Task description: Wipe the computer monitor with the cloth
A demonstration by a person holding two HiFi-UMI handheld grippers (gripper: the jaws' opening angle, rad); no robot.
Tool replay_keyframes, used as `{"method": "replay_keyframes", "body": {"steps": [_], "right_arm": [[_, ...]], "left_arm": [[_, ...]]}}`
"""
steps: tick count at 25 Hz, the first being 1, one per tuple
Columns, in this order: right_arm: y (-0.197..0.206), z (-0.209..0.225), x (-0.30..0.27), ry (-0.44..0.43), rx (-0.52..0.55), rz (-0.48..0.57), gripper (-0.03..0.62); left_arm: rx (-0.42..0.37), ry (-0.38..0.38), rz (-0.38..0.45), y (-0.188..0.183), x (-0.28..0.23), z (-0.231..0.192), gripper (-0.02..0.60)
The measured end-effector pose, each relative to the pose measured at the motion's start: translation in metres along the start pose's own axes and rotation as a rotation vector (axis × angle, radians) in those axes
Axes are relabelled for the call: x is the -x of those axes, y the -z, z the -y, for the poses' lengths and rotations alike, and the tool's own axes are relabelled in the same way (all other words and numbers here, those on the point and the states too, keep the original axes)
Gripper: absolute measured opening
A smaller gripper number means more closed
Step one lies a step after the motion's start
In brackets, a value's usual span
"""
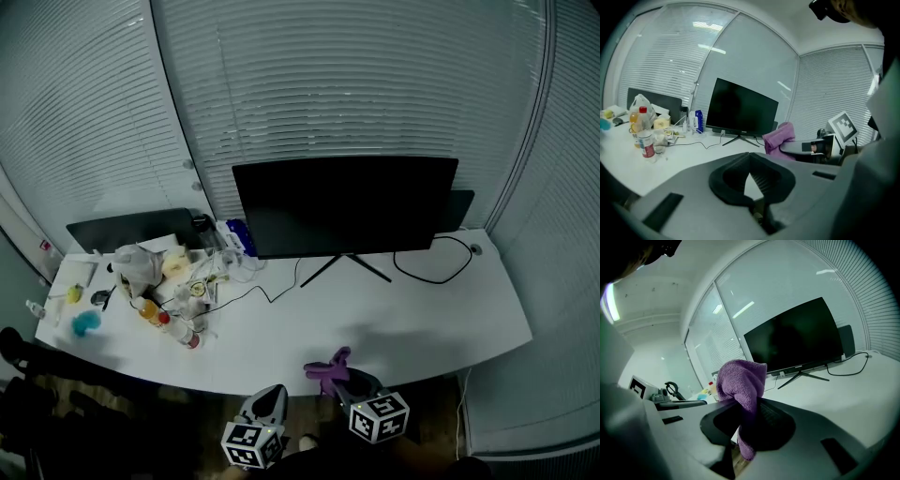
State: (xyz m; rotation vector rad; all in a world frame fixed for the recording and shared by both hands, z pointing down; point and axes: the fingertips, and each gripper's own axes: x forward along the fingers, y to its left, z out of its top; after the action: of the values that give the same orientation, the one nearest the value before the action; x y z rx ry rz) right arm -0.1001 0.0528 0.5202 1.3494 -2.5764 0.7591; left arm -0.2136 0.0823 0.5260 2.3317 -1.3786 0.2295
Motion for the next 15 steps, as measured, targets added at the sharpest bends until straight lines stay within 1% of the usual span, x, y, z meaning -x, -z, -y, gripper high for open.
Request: {"method": "replay_keyframes", "body": {"steps": [6,15], "right_arm": [[0.02,-0.034,0.005,-0.052,0.063,-0.053,0.08],[0.02,-0.035,0.011,-0.071,0.099,-0.061,0.08]], "left_arm": [[0.008,-0.009,0.018,0.005,0.016,-0.002,0.006],[-0.004,-0.01,0.044,-0.001,0.015,0.007,0.006]]}}
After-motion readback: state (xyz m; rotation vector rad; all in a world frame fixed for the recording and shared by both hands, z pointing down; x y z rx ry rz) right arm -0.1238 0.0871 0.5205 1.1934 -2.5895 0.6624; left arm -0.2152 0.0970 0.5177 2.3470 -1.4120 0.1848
